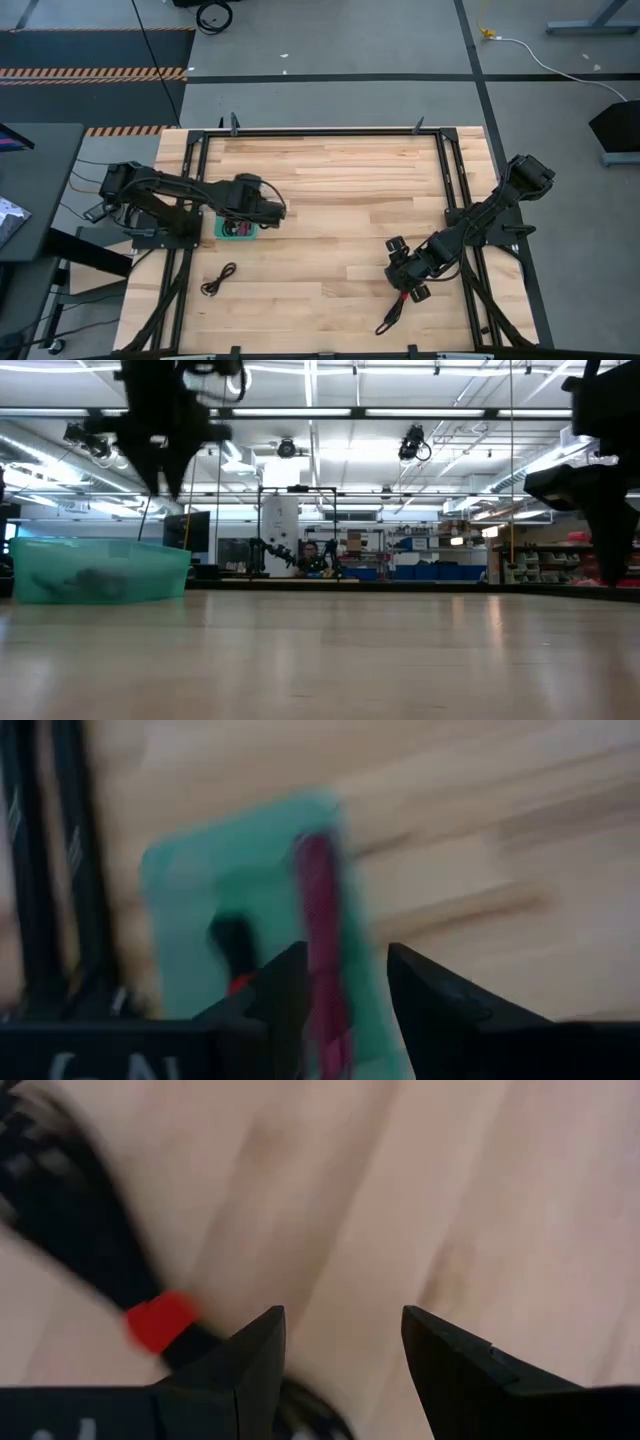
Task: Pick and place USB-C Cables
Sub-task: Put the black USB cable into the green bin
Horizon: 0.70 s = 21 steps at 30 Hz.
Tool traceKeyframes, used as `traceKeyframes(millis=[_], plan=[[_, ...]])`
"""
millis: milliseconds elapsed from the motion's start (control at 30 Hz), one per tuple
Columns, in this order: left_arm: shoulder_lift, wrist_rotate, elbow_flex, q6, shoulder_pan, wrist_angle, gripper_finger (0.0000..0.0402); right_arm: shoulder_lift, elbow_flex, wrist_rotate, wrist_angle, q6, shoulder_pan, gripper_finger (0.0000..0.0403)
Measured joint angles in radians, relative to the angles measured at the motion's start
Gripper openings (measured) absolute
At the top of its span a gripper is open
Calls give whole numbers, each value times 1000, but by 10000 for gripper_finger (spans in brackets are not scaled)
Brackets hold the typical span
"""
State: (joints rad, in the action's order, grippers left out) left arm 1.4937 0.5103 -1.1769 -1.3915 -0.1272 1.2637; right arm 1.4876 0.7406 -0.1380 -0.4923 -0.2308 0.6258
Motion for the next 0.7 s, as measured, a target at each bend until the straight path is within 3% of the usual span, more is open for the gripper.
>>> traceKeyframes(millis=[167,300,500,700], plan=[[0,265,-104,166,-121,-157,149,0,25,180,-64,69,0,207],[0,420,-121,351,-232,-380,145,0,103,314,-192,-24,3,204],[0,491,-123,521,-354,-655,144,-1,117,227,-186,-29,56,194],[0,590,-123,674,-471,-799,144,0,68,157,-166,-28,70,187]])
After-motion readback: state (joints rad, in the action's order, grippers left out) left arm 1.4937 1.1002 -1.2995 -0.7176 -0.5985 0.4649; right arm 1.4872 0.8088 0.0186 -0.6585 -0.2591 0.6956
